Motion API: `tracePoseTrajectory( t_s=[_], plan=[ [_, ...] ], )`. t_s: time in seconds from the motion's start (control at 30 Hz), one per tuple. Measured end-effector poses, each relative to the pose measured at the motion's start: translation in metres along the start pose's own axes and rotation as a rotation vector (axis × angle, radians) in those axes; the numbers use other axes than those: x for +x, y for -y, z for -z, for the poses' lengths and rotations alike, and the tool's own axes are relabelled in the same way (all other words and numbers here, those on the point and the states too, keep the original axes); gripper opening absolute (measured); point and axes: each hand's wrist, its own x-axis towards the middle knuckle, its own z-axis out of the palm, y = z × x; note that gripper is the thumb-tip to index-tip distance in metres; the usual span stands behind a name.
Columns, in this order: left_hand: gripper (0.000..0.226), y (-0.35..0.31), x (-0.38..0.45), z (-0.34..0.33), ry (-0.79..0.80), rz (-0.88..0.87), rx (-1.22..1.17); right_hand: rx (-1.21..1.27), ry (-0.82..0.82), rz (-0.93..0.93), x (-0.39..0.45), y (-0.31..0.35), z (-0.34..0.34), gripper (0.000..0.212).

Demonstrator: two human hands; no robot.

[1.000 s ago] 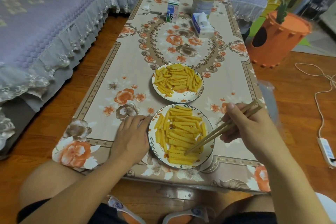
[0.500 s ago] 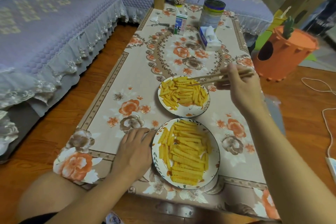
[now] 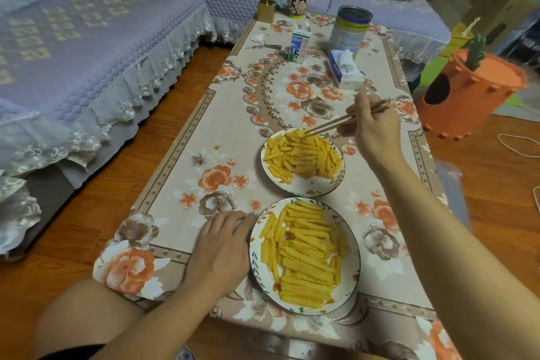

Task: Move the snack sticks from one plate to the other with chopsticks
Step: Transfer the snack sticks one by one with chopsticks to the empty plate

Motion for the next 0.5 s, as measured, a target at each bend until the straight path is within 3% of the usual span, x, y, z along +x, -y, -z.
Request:
tracePoseTrajectory(
  t_s=[0.13, 0.23, 0.37, 0.5],
  plan=[
    [0.047, 0.0, 0.0, 0.001, 0.006, 0.004, 0.002, 0.191, -0.069, -0.061, -0.016, 0.019, 0.028, 0.048],
    [0.049, -0.002, -0.001, 0.002, 0.013, 0.007, -0.007, 0.304, -0.026, -0.143, -0.051, 0.036, 0.05, 0.048],
    [0.05, -0.002, -0.001, 0.001, 0.007, 0.005, -0.011, 0.362, 0.067, -0.325, -0.11, 0.028, 0.064, 0.051],
    [0.048, -0.001, -0.002, 0.0, 0.007, 0.003, -0.003, 0.349, 0.045, -0.417, -0.158, 0.004, 0.057, 0.054]
  ],
)
